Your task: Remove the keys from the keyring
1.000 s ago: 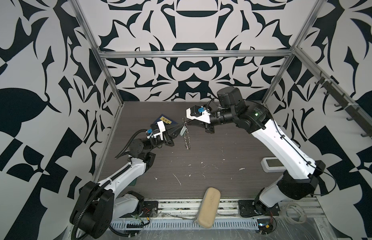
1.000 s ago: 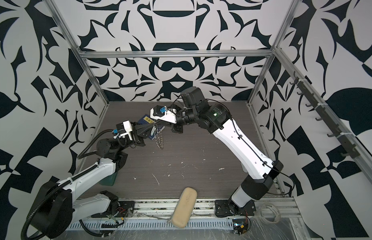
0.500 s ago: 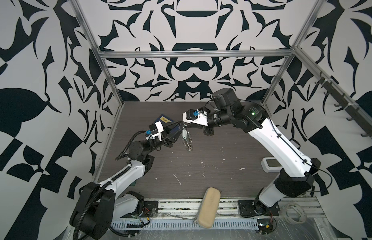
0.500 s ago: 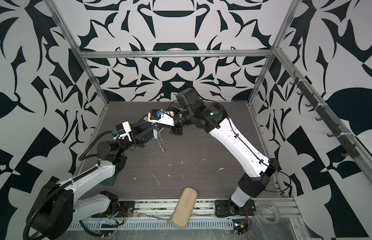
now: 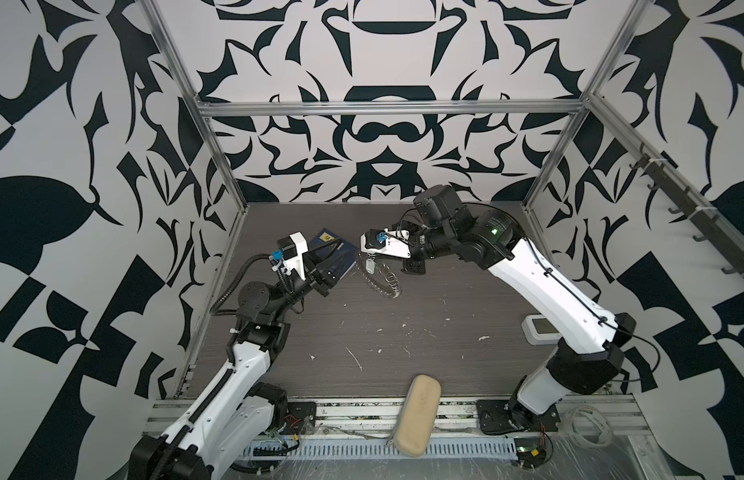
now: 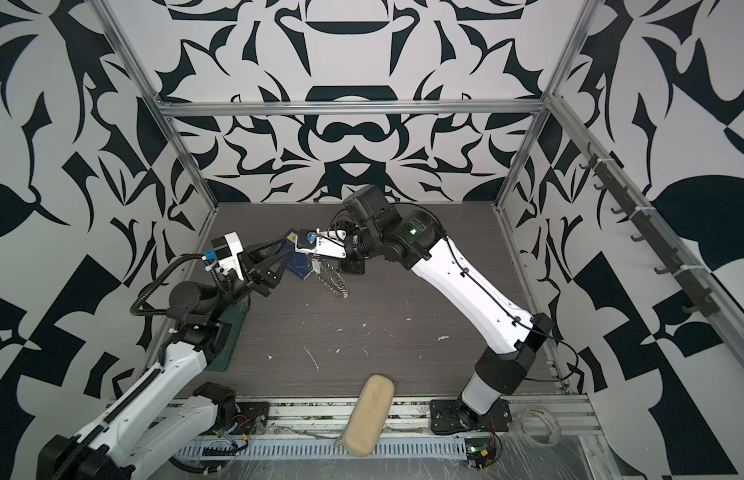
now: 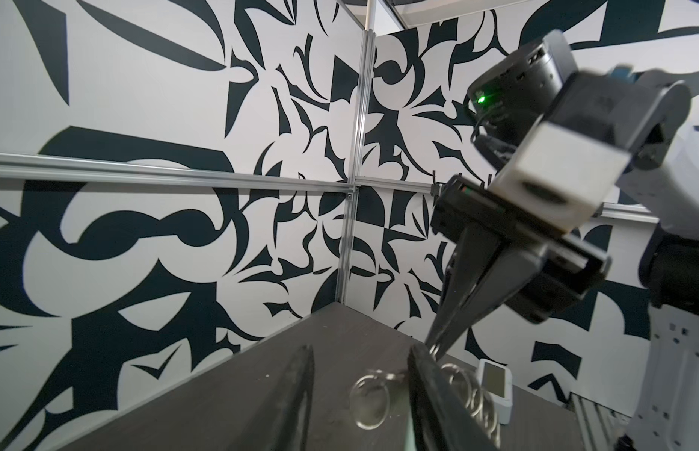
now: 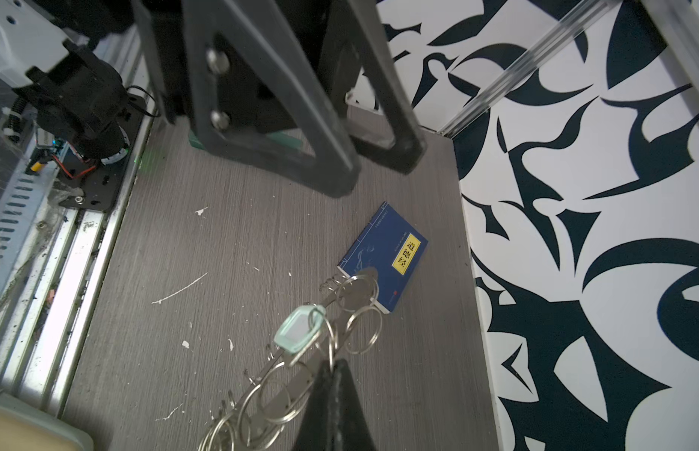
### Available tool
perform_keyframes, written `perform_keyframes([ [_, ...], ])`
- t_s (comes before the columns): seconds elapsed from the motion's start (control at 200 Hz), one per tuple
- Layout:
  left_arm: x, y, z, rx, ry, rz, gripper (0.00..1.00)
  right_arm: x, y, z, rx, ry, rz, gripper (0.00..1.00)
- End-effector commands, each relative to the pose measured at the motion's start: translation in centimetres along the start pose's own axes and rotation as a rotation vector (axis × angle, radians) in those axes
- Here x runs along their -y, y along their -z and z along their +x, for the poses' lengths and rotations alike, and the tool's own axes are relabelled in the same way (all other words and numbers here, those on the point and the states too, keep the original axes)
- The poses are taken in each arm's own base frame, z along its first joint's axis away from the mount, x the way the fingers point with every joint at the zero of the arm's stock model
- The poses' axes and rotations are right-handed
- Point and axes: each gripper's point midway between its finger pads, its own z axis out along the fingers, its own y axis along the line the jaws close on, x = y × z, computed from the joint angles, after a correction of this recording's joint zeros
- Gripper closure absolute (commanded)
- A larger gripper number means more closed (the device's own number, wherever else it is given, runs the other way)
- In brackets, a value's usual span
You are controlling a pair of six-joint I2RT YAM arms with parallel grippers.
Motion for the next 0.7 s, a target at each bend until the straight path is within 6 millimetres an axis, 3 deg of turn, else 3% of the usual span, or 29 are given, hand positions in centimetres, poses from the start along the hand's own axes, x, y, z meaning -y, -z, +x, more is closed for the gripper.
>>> perform_keyframes([
  [0.0,-0.1,0.1,2.5,-0.12,0.191,0.004,0.56,1.1,1.2,-1.6,0.049,0.017,0.074,1.0],
  [0.225,0.2,-0.8,3.0,-0.154,0.332,0.051,0.59,0.9,1.4,-2.0,0.076,0.012,0.072,1.0],
  [0.695,1.7,-1.9,2.5,-0.195,0.401,0.167,0.6,0.6,1.5,-1.8,0.068,0.008,0.056,1.0],
])
